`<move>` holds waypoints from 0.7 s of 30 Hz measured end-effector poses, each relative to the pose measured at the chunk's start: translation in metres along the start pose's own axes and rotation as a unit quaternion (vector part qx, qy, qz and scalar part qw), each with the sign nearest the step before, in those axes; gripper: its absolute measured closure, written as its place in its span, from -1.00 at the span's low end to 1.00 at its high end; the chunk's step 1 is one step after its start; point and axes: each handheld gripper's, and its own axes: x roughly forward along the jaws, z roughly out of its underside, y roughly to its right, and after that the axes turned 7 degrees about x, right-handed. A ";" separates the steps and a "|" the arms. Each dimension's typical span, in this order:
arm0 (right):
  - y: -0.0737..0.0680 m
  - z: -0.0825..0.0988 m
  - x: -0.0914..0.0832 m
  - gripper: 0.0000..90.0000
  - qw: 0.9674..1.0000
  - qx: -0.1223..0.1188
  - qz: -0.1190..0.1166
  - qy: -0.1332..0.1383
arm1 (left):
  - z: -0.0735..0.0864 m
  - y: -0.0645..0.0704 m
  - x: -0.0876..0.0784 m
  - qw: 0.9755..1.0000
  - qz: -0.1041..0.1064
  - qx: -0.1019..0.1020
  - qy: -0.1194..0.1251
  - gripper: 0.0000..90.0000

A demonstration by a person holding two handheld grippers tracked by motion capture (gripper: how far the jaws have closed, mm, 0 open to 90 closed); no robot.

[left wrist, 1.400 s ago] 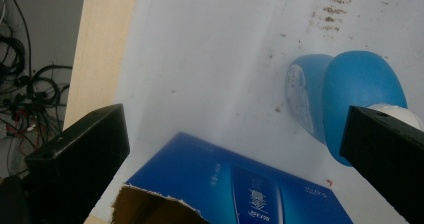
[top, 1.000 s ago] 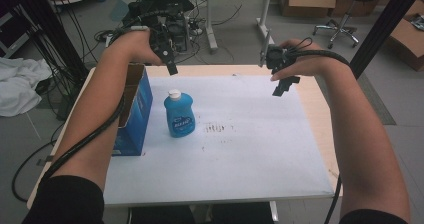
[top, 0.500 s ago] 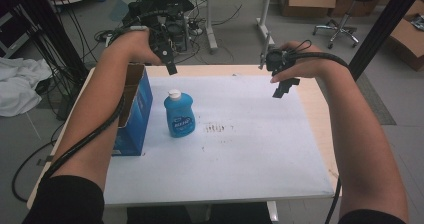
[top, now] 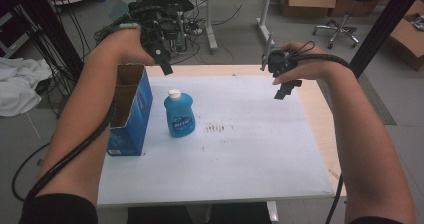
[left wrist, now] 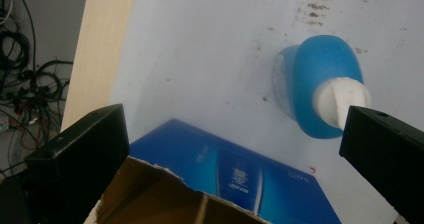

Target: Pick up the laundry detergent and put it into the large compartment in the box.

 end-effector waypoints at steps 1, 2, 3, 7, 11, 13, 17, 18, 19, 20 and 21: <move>0.000 0.001 0.000 -0.64 1.000 0.002 0.001 0.004 | 0.001 0.002 -0.001 1.000 0.001 -0.002 0.001 -1.00; -0.001 0.001 -0.001 -0.64 1.000 0.003 0.000 0.005 | 0.002 0.004 -0.001 1.000 0.003 -0.004 0.002 -1.00; -0.001 0.001 0.000 -0.64 1.000 0.002 0.001 0.005 | 0.003 0.006 -0.001 1.000 0.005 -0.005 0.003 -1.00; -0.003 0.001 0.002 -0.64 1.000 0.005 -0.001 0.008 | 0.006 0.016 0.001 1.000 0.008 -0.002 0.007 -1.00; -0.004 -0.001 0.004 -0.64 1.000 0.002 -0.003 0.005 | 0.008 0.024 0.003 1.000 0.012 -0.003 0.008 -1.00; -0.006 -0.004 0.006 -0.64 1.000 0.000 -0.003 0.005 | 0.010 0.028 0.004 1.000 0.014 -0.003 0.009 -1.00; -0.010 -0.007 0.009 -0.64 1.000 -0.007 -0.004 0.003 | 0.016 0.037 0.005 1.000 0.015 -0.003 0.023 -1.00; -0.010 -0.008 0.011 -0.64 1.000 -0.009 -0.004 0.004 | 0.018 0.038 0.006 1.000 0.018 -0.003 0.024 -1.00; -0.011 -0.009 0.011 -0.64 1.000 -0.009 -0.005 0.002 | 0.019 0.039 0.007 1.000 0.019 -0.005 0.024 -1.00; -0.012 -0.010 0.012 -0.64 1.000 -0.010 -0.005 0.002 | 0.020 0.041 0.008 1.000 0.019 -0.007 0.022 -1.00; -0.013 -0.011 0.013 -0.64 1.000 -0.012 -0.005 0.002 | 0.021 0.042 0.009 0.999 0.021 -0.008 0.023 -1.00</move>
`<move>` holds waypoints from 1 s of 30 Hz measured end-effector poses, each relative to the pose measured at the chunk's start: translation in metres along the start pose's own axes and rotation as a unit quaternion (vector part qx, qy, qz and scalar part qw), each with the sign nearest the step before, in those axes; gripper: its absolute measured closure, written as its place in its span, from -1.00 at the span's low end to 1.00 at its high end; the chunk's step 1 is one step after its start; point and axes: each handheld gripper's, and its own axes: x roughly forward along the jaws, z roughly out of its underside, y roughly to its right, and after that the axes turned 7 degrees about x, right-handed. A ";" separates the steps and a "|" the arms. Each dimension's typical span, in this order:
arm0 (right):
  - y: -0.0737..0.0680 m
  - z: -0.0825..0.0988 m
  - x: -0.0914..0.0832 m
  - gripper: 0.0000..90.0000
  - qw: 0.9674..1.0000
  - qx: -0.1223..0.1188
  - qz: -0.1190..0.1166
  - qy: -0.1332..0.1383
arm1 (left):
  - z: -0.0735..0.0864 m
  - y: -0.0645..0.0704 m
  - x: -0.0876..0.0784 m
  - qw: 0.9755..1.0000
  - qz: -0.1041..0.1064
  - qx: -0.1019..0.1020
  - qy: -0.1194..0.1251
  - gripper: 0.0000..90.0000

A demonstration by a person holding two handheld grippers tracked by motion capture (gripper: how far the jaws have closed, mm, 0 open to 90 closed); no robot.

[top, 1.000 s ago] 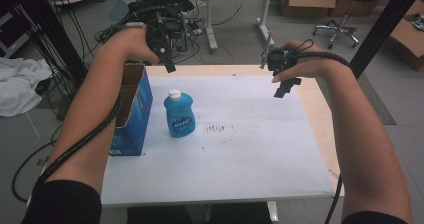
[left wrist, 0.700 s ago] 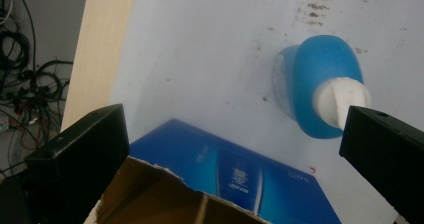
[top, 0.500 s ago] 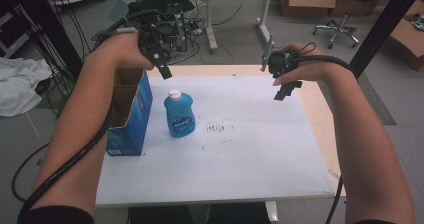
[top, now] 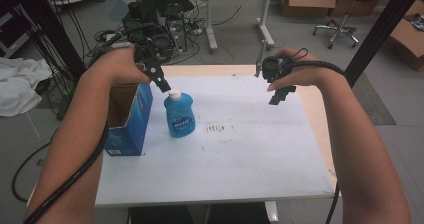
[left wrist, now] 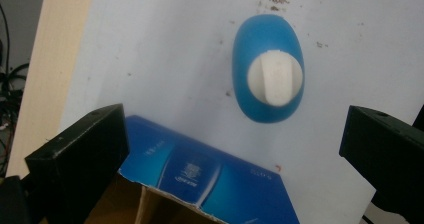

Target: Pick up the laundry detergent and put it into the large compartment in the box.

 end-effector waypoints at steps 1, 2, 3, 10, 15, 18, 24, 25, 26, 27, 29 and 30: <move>-0.001 -0.001 0.001 -0.64 1.000 0.000 0.000 0.002 | 0.000 0.000 0.000 1.000 0.000 0.000 0.000 -1.00; -0.001 -0.001 0.001 -0.64 1.000 -0.001 0.001 0.000 | 0.002 0.002 0.003 1.000 0.003 0.000 0.000 -1.00; -0.001 -0.002 0.001 -0.64 1.000 -0.003 0.001 0.000 | 0.003 0.003 0.004 1.000 0.003 -0.001 0.000 -1.00; -0.004 -0.004 0.002 -0.64 1.000 -0.004 0.004 -0.001 | 0.006 0.009 0.015 1.000 0.012 -0.002 0.006 -1.00; -0.006 -0.003 0.004 -0.64 1.000 -0.005 0.004 -0.001 | 0.005 0.011 0.028 1.000 0.021 -0.002 0.004 -1.00; -0.007 -0.003 0.007 -0.64 1.000 -0.007 0.003 -0.003 | 0.004 0.011 0.033 1.000 0.025 -0.002 0.002 -1.00; -0.007 -0.001 0.009 -0.64 1.000 -0.007 0.001 -0.002 | -0.003 0.013 0.048 0.999 0.036 0.003 -0.001 -1.00; -0.006 0.000 0.010 -0.64 1.000 -0.008 0.001 -0.001 | -0.004 0.013 0.050 0.999 0.038 0.004 -0.002 -1.00; -0.006 0.000 0.010 -0.64 1.000 -0.007 0.002 -0.002 | -0.005 0.013 0.052 0.999 0.039 0.004 -0.002 -1.00; -0.006 0.000 0.010 -0.64 1.000 -0.007 0.001 -0.002 | -0.005 0.013 0.052 0.999 0.039 0.004 -0.002 -1.00; -0.006 0.001 0.011 -0.64 1.000 -0.006 0.000 -0.002 | -0.008 0.014 0.056 0.999 0.038 0.009 -0.005 -1.00; -0.006 0.001 0.012 -0.64 1.000 -0.006 0.001 -0.002 | -0.009 0.014 0.057 0.999 0.039 0.009 -0.007 -1.00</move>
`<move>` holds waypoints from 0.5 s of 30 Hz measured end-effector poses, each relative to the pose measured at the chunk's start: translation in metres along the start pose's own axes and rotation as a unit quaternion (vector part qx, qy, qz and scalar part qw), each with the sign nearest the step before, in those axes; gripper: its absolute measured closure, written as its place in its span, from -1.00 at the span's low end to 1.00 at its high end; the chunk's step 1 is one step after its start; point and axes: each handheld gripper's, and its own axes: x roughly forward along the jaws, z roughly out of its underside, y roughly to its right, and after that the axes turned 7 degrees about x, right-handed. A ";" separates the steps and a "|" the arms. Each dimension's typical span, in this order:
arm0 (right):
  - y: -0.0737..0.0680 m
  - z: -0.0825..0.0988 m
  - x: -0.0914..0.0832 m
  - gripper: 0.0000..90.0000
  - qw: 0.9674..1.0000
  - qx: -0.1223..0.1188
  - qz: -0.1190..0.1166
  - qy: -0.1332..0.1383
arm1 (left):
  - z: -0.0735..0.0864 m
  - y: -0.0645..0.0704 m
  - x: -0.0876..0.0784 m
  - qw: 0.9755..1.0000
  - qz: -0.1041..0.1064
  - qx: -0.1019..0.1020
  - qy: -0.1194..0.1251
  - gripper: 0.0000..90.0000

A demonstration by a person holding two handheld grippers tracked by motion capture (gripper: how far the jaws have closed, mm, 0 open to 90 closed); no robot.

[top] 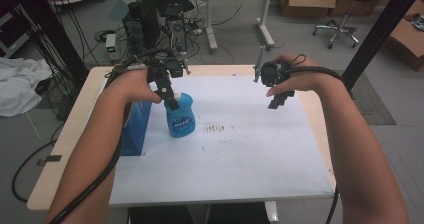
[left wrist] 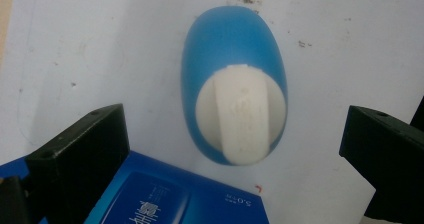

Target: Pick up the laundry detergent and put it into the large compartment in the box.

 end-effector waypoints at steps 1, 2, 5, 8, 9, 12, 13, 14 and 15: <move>0.000 0.000 0.000 -0.64 1.000 0.000 0.000 0.000 | 0.000 0.000 0.000 1.000 0.000 0.000 0.000 -1.00; 0.000 0.000 0.001 -0.64 1.000 0.000 -0.001 0.000 | -0.001 0.000 0.002 1.000 0.002 0.001 -0.002 -1.00; 0.000 0.000 0.003 -0.64 1.000 0.000 -0.003 0.000 | -0.003 0.001 0.007 1.000 0.004 -0.001 -0.002 -1.00; 0.000 -0.001 0.005 -0.64 1.000 -0.001 -0.004 0.000 | -0.006 0.002 0.013 1.000 0.009 -0.005 -0.011 -1.00; 0.000 -0.002 0.005 -0.64 1.000 -0.001 -0.003 0.000 | -0.006 0.002 0.015 1.000 0.006 -0.002 -0.013 -1.00; 0.000 -0.002 0.005 -0.64 1.000 -0.002 -0.002 0.002 | -0.008 0.002 0.019 1.000 0.005 -0.001 -0.016 -1.00; 0.000 -0.002 0.005 -0.64 1.000 -0.002 -0.002 0.003 | -0.008 0.002 0.022 1.000 0.007 -0.006 -0.018 -1.00; -0.001 -0.003 0.005 -0.64 1.000 -0.002 -0.001 0.003 | -0.009 0.002 0.024 1.000 0.007 -0.006 -0.018 -1.00; -0.001 -0.003 0.005 -0.64 1.000 -0.003 -0.001 0.003 | -0.009 0.001 0.025 1.000 0.007 -0.004 -0.023 -1.00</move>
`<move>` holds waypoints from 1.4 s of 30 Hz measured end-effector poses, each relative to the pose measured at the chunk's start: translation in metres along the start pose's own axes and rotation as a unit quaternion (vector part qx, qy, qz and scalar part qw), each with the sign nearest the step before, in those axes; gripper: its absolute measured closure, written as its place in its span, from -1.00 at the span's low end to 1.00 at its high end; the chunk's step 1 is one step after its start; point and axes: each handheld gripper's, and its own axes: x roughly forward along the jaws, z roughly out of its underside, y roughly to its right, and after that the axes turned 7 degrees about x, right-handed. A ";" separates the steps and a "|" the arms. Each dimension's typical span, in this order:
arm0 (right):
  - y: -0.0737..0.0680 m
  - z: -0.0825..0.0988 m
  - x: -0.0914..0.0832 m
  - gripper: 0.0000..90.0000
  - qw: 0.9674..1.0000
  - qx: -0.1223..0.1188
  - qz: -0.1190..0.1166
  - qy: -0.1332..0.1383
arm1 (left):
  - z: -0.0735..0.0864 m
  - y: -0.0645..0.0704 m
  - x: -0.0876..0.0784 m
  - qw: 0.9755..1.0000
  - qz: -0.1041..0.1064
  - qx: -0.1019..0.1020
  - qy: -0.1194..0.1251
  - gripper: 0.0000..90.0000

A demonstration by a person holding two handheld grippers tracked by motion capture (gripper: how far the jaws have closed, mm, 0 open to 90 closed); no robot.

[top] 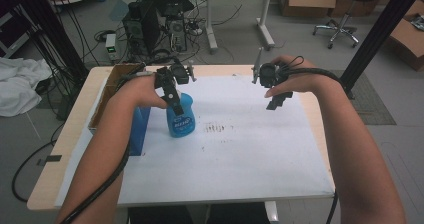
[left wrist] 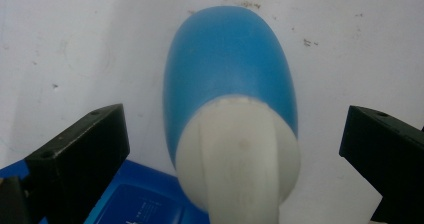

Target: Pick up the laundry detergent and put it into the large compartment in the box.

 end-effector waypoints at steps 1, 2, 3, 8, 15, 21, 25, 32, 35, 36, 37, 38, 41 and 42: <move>0.000 0.000 0.000 -0.64 1.000 0.000 0.000 0.000 | -0.001 0.000 0.002 1.000 -0.001 -0.002 0.000 -1.00; 0.000 0.000 0.000 -0.64 1.000 -0.001 -0.001 -0.001 | -0.001 0.001 0.004 1.000 0.004 -0.007 0.000 -1.00; -0.001 -0.001 0.001 -0.64 1.000 -0.001 0.000 0.000 | -0.002 0.000 0.005 1.000 0.001 0.001 -0.004 -1.00; -0.001 -0.002 0.003 -0.64 1.000 -0.004 0.000 -0.002 | -0.005 0.000 0.011 1.000 0.000 -0.008 -0.010 -1.00; -0.001 -0.003 0.004 -0.64 1.000 -0.004 0.000 -0.002 | -0.009 -0.001 0.015 1.000 -0.001 -0.001 -0.022 -1.00; -0.001 -0.003 0.004 -0.64 1.000 -0.005 0.001 -0.001 | -0.014 -0.002 0.017 1.000 -0.003 -0.001 -0.026 -0.99; -0.001 -0.001 0.005 -0.64 1.000 -0.002 0.000 -0.001 | -0.017 -0.001 0.018 0.999 -0.006 -0.003 -0.031 -0.99; 0.000 0.002 0.007 -0.64 1.000 0.001 -0.001 -0.001 | -0.019 -0.002 0.021 0.999 -0.006 -0.002 -0.036 -0.95; 0.000 0.002 0.008 -0.64 1.000 0.000 -0.002 0.000 | -0.020 -0.003 0.024 0.999 -0.007 -0.004 -0.040 -0.90; 0.000 0.002 0.008 -0.64 1.000 0.001 -0.002 0.001 | -0.020 -0.003 0.025 0.999 -0.004 -0.003 -0.042 -0.87; 0.000 0.002 0.008 -0.64 1.000 0.001 -0.003 0.001 | -0.019 -0.003 0.025 0.999 -0.004 -0.004 -0.043 -0.86; 0.000 0.002 0.009 -0.64 1.000 0.001 -0.003 -0.001 | -0.019 -0.004 0.025 0.999 -0.004 -0.006 -0.042 -0.84; 0.001 0.002 0.010 -0.64 1.000 0.001 -0.003 -0.001 | -0.020 -0.004 0.026 0.999 -0.004 -0.006 -0.041 -0.79; 0.001 0.001 0.010 -0.64 1.000 0.001 -0.004 -0.002 | -0.020 -0.004 0.026 0.999 -0.004 -0.007 -0.042 -0.78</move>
